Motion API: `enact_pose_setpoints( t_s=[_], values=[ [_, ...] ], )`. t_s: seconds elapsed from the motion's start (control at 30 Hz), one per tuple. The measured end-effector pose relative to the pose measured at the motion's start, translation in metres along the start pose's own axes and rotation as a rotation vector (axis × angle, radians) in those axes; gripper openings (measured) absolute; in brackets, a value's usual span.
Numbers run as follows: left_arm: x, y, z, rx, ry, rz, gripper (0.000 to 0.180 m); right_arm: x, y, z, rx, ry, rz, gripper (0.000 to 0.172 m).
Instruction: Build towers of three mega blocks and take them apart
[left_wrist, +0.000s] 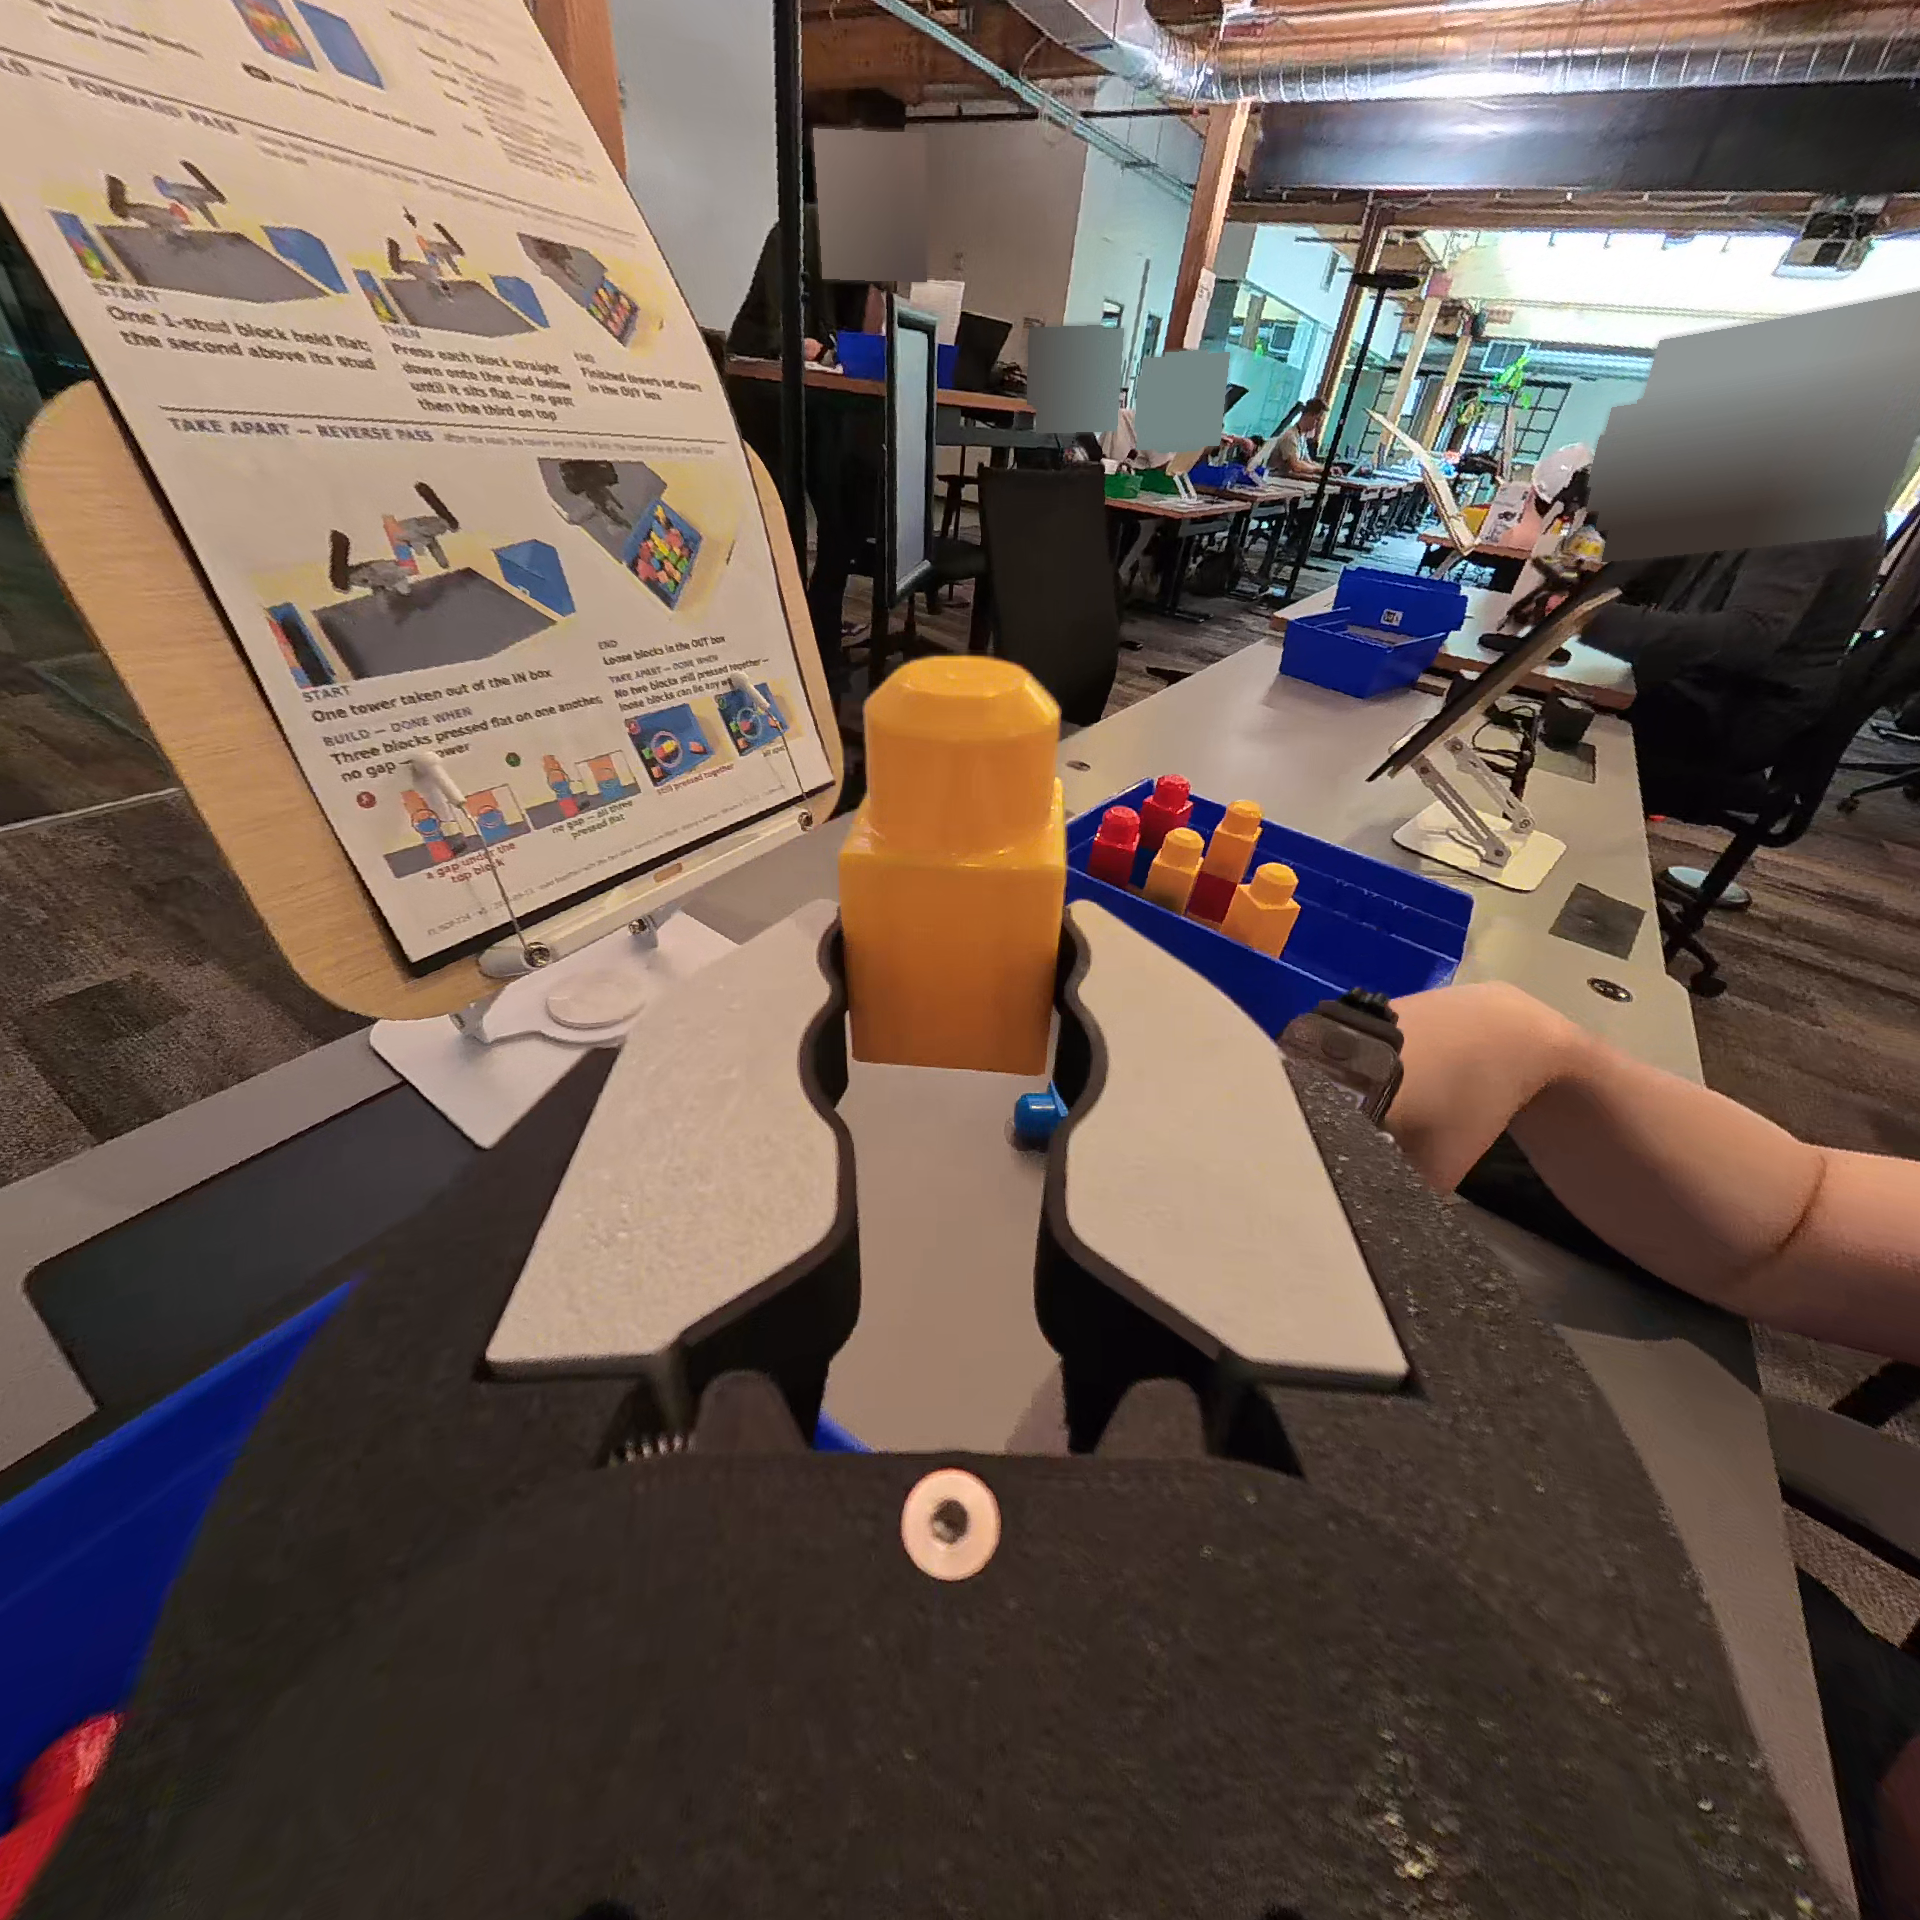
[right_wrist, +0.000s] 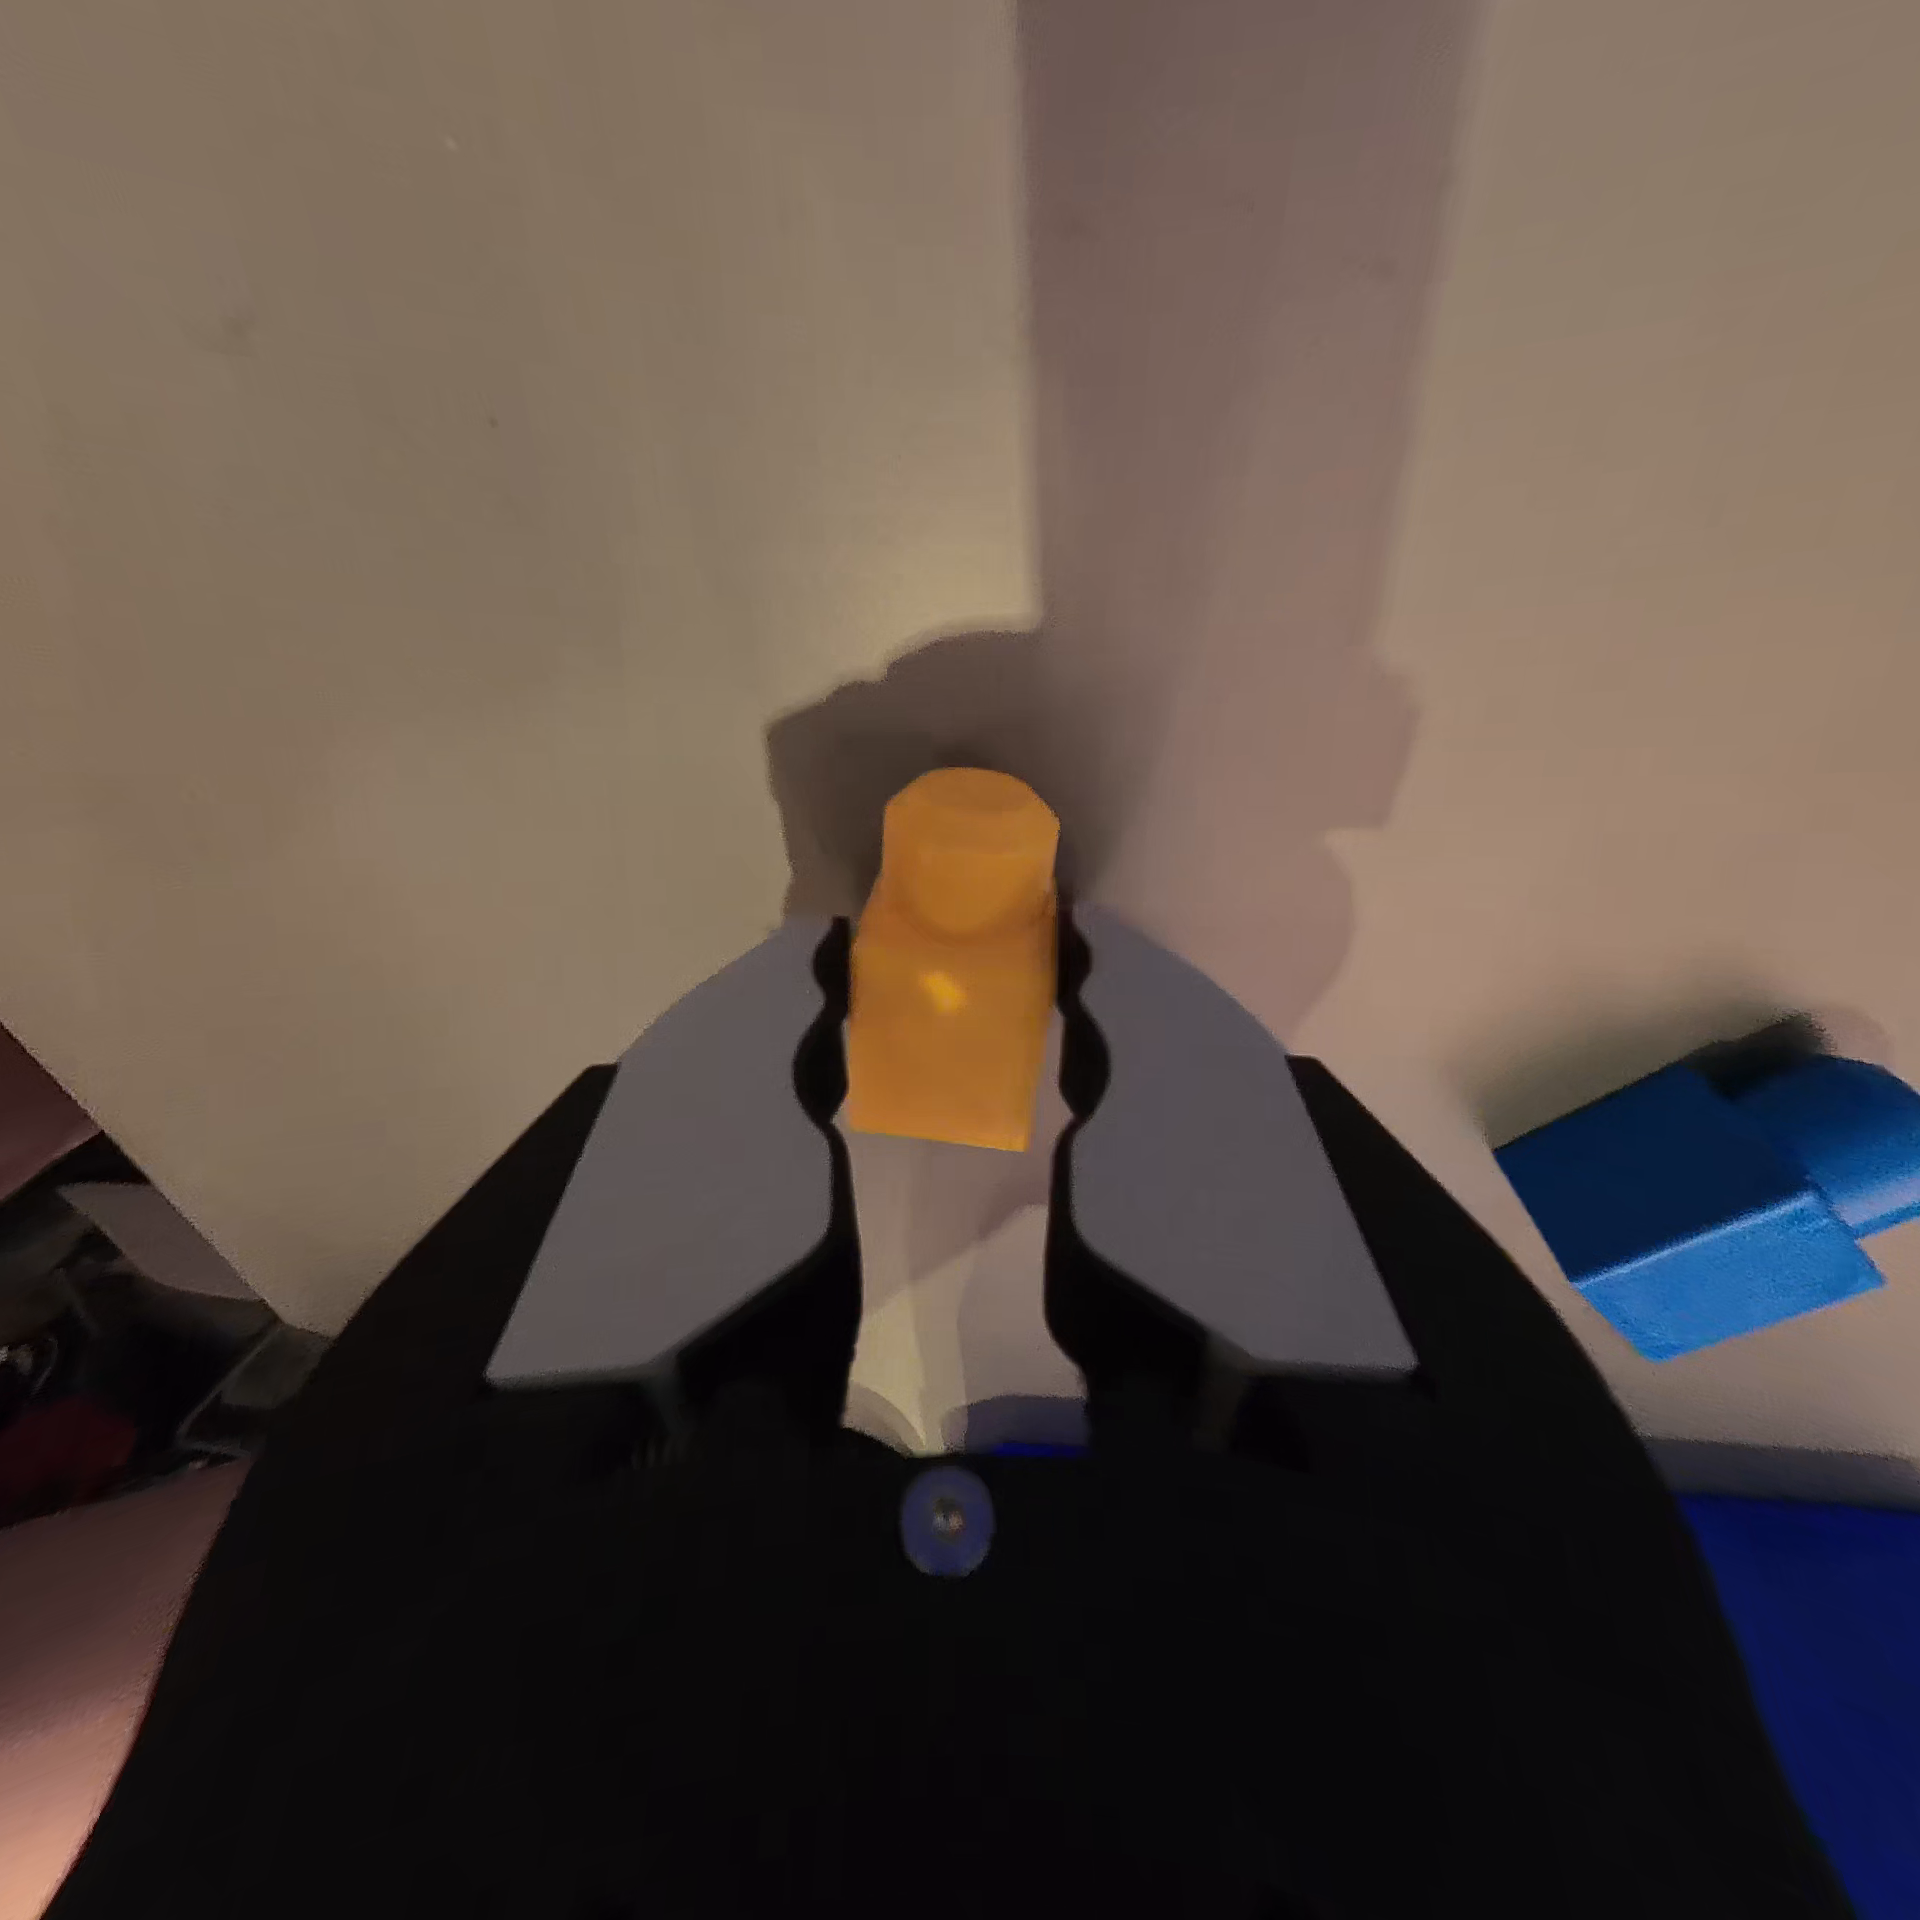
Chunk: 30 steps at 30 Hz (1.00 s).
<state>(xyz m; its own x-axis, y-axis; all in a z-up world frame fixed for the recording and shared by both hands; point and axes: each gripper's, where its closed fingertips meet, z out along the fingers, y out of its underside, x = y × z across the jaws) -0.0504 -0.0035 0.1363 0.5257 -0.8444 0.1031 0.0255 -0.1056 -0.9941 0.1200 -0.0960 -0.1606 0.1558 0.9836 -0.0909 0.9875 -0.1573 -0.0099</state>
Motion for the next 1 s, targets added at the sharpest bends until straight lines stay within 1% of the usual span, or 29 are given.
enact_pose_setpoints(
  t_s=[0.07, 0.1, 0.13, 0.17, 0.23, 0.3, 0.37, 0.43, 0.5, 0.53, 0.57, 0.63, 0.7, 0.8, 0.87, 0.97, 1.0],
  values=[
    [0.004, 0.001, 0.007, 0.002, 0.013, 0.003, 0.037, 0.000, 0.002, 0.002, -0.020, 0.002, -0.023, 0.044],
    [0.007, 0.002, 0.011, 0.006, 0.033, -0.005, 0.037, -0.004, 0.003, 0.000, -0.013, -0.024, -0.043, 0.041],
    [0.012, 0.004, 0.015, 0.003, 0.059, -0.018, 0.036, -0.010, 0.002, -0.005, 0.018, -0.065, -0.066, 0.037],
    [0.016, 0.005, 0.019, 0.003, 0.086, -0.031, 0.036, -0.014, -0.002, -0.015, 0.085, -0.092, -0.089, 0.037],
    [0.023, 0.010, 0.029, 0.001, 0.130, -0.056, 0.036, -0.021, -0.014, -0.046, 0.279, -0.161, -0.108, 0.037],
    [0.035, 0.019, 0.041, -0.023, 0.191, -0.061, 0.036, -0.031, -0.022, -0.090, 0.517, -0.222, -0.171, 0.037],
    [0.047, 0.032, 0.056, -0.064, 0.234, -0.042, 0.036, -0.043, -0.027, -0.145, 0.802, -0.283, -0.243, 0.037],
    [0.065, 0.047, 0.073, -0.098, 0.302, -0.018, 0.036, -0.048, -0.030, -0.205, 1.123, -0.317, -0.284, 0.037],
    [0.085, 0.063, 0.089, -0.126, 0.384, -0.014, 0.036, -0.056, -0.022, -0.253, 1.388, -0.407, -0.341, 0.037],
    [0.096, 0.070, 0.096, -0.131, 0.424, -0.021, 0.036, -0.054, -0.018, -0.273, 1.521, -0.408, -0.349, 0.037],
    [0.104, 0.075, 0.103, -0.135, 0.453, -0.036, 0.036, -0.047, -0.015, -0.288, 1.626, -0.404, -0.325, 0.037],
    [0.120, 0.087, 0.114, -0.149, 0.506, -0.062, 0.036, -0.022, -0.014, -0.302, 1.755, -0.343, -0.193, 0.037],
    [0.128, 0.098, 0.122, -0.173, 0.510, -0.053, 0.036, -0.002, -0.011, -0.307, 1.842, -0.271, -0.111, 0.037],
    [0.136, 0.107, 0.127, -0.199, 0.525, -0.030, 0.037, 0.011, -0.010, -0.303, 1.855, -0.241, -0.058, 0.037],
    [0.136, 0.106, 0.127, -0.197, 0.521, -0.029, 0.036, 0.015, -0.015, -0.294, 1.791, -0.221, -0.039, 0.037],
    [0.137, 0.103, 0.124, -0.204, 0.522, -0.025, 0.037, 0.018, -0.025, -0.275, 1.667, -0.135, -0.036, 0.037],
    [0.134, 0.102, 0.124, -0.201, 0.501, -0.009, 0.036, 0.017, -0.028, -0.271, 1.639, -0.116, -0.044, 0.037]
  ],
)
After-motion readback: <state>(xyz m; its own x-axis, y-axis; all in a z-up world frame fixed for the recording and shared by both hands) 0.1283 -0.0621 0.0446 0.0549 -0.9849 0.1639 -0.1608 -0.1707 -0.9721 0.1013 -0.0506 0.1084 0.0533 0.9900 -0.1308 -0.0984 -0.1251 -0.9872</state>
